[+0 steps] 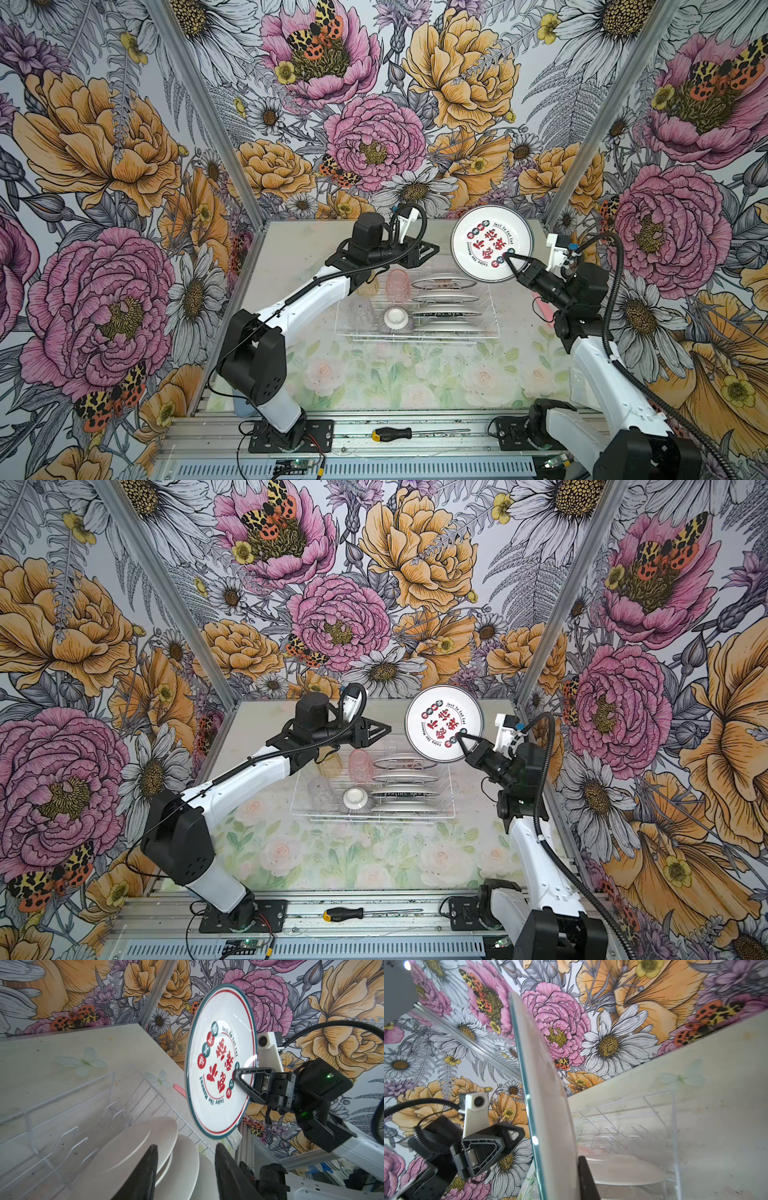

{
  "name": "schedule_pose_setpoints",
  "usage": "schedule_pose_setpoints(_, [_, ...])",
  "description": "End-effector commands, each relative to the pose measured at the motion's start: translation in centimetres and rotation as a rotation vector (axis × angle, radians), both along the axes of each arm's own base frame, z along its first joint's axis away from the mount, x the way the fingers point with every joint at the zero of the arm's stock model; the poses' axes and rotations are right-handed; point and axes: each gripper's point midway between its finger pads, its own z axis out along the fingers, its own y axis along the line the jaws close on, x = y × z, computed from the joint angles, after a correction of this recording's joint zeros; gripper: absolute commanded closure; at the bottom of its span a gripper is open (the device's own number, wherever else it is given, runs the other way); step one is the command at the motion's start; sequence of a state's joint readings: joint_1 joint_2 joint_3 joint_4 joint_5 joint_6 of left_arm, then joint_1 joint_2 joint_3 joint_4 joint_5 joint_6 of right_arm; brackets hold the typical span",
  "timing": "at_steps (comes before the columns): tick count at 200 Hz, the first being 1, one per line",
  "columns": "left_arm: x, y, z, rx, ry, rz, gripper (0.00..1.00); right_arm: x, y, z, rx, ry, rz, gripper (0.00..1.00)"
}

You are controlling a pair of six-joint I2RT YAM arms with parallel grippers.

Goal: Unload the mixed dishes from the dish rack
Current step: 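Open the left gripper and carry the plate away from the rack with the right gripper, then lower the decorated plate flat onto the table with the right gripper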

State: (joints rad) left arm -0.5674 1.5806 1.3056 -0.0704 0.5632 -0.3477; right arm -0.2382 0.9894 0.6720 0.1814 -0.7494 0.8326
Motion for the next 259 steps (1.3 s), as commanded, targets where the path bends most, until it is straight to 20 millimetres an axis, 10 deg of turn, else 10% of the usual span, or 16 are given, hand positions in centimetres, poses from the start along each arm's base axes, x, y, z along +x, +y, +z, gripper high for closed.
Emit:
schedule_pose_setpoints(1, [0.5,4.0,0.1,0.139,-0.095,0.192,0.53,0.2,-4.3,1.9,-0.061,-0.018,-0.173,1.0])
schedule_pose_setpoints(71, [0.8,12.5,-1.8,0.289,-0.097,0.448,0.51,0.4,-12.2,-8.5,-0.27,0.331,-0.455,1.0])
schedule_pose_setpoints(116, [0.8,13.5,-1.8,0.301,-0.104,0.473,0.5,1.1,-10.6,-14.2,-0.199,0.461,-0.322,1.0])
schedule_pose_setpoints(259, [1.2,12.7,-3.1,0.306,-0.08,0.447,0.49,3.1,-8.3,-20.7,-0.016,0.573,-0.146,0.95])
